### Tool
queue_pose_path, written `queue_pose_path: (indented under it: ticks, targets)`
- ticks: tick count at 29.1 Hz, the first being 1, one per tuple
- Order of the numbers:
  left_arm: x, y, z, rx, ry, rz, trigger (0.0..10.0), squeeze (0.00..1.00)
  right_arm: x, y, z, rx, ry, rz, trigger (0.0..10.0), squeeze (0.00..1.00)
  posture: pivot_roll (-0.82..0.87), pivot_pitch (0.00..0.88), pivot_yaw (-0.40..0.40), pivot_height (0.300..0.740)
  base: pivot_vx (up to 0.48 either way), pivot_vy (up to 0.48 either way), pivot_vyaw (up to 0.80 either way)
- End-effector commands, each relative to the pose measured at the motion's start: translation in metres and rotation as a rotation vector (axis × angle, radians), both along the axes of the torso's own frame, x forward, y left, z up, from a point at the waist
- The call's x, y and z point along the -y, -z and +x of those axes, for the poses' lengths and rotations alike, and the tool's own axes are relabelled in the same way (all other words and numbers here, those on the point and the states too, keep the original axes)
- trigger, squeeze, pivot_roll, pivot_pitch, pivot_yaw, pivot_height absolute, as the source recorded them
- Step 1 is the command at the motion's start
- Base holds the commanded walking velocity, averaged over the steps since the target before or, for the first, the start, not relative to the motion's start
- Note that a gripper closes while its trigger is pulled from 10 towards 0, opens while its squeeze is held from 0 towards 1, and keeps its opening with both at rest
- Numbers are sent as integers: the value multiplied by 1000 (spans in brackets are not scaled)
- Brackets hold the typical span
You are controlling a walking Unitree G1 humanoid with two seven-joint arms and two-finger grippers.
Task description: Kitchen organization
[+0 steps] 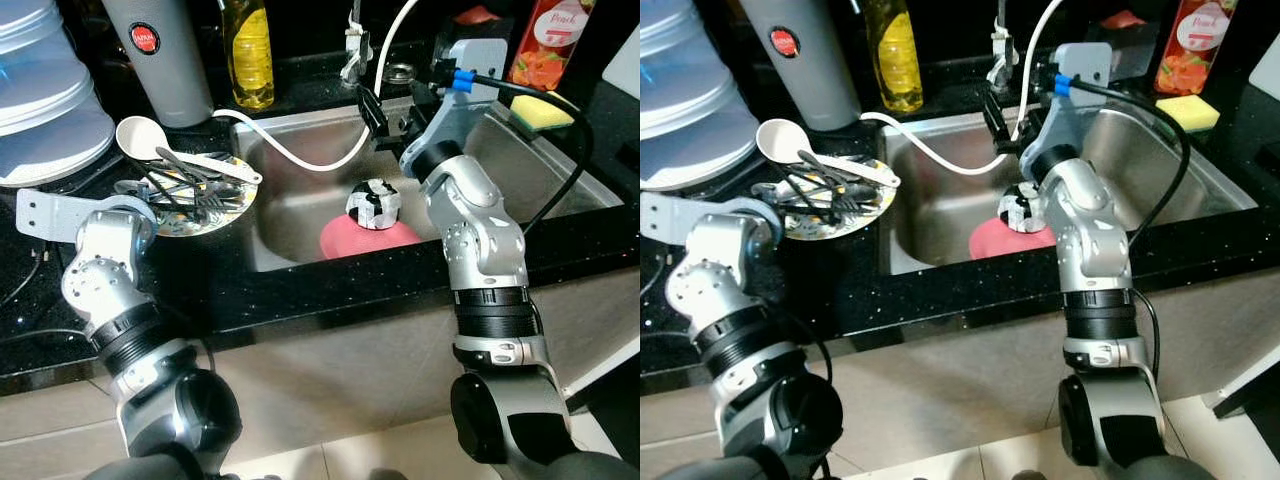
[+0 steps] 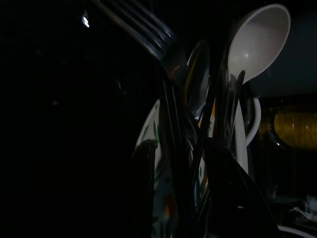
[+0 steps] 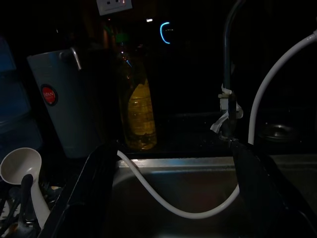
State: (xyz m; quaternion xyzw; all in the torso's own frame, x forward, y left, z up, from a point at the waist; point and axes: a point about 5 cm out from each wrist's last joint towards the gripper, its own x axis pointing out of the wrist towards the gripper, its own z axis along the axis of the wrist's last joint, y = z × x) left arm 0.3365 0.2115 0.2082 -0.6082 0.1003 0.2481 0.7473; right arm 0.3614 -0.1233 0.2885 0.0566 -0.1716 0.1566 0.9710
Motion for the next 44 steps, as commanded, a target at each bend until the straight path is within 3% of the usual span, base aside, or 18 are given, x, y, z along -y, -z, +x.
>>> queue_pose_path:
  ticks: [1,5,13,14,16,17,24,27,28,29,31,35,40,44]
  targets:
    - [21,31,2,-111,56,-84,10000,0,-6,-3,0,3,-27,2,10000,0,-102,19,62,740,0,0,0]
    - [23,34,14,-86,140,-92,10000,0,-5,-3,0,5,-25,0,10000,0,-107,15,66,740,0,0,0]
    - [19,40,22,-116,189,-57,10000,0,-3,-4,-1,9,-19,0,10000,0,-119,16,68,740,0,0,0]
    - [16,40,23,-121,185,-45,1961,0,-3,-4,-1,9,-18,0,10000,0,-119,18,68,740,0,0,0]
    - [15,41,24,-123,182,-38,1961,0,-3,-4,-1,9,-17,-1,10000,0,-119,18,69,740,0,0,0]
    - [14,40,25,-123,179,-28,0,0,-3,-4,-1,10,-17,-1,10000,0,-120,21,68,740,0,0,0]
    - [13,32,26,-67,178,-22,0,0,-2,-4,0,6,-16,-1,10000,0,-114,26,61,740,0,0,0]
    - [17,21,27,-1,203,-19,0,0,-3,-4,0,6,-18,-1,10000,0,-112,28,59,740,0,0,0]
    - [17,6,27,84,188,25,3059,0,-3,-4,0,6,-19,0,10000,0,-112,29,59,740,0,0,0]
    - [17,6,27,84,188,25,3059,0,-3,-4,0,6,-19,0,10000,0,-112,29,59,740,0,0,0]
    - [17,-10,25,155,163,119,10000,0,-4,-4,0,5,-20,1,10000,0,-110,30,60,740,0,0,0]
    - [18,-29,21,219,101,209,10000,0,-4,-4,0,4,-21,1,10000,0,-109,29,59,740,0,0,0]
    - [19,-37,18,249,75,231,10000,0,-5,-4,0,4,-21,2,10000,0,-110,30,60,740,0,0,0]
    - [25,-51,12,293,44,313,10000,0,-5,-4,1,5,-21,4,10000,0,-105,28,60,740,0,0,0]
